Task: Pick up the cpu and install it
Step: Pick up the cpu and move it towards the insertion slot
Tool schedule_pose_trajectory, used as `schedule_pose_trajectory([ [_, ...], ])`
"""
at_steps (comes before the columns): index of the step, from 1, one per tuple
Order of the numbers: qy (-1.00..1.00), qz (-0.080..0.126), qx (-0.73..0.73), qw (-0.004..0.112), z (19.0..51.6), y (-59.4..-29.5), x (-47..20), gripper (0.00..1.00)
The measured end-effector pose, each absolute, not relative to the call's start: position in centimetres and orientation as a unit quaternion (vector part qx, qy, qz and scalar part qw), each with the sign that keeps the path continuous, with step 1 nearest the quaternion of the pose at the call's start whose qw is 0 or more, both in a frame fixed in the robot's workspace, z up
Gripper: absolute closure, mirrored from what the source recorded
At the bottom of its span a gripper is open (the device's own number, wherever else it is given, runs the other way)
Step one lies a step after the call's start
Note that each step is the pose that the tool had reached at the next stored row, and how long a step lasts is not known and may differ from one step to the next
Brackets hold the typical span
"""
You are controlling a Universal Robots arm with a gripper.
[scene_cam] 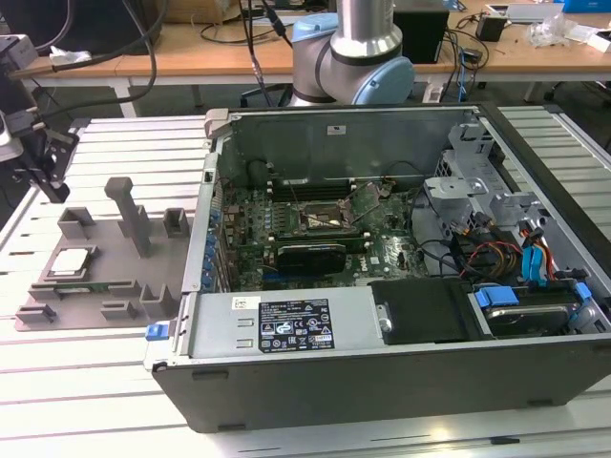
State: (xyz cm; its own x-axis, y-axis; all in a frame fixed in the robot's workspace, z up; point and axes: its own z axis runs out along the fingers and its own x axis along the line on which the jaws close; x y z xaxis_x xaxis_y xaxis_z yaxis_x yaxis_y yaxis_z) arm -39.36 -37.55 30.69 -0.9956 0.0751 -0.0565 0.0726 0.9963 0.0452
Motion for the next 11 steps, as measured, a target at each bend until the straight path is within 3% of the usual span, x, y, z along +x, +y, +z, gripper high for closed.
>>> schedule_pose_trajectory([
  [11, 0.999, 0.022, 0.037, 0.029, 29.84, -37.54, -39.43, 0.89],
])
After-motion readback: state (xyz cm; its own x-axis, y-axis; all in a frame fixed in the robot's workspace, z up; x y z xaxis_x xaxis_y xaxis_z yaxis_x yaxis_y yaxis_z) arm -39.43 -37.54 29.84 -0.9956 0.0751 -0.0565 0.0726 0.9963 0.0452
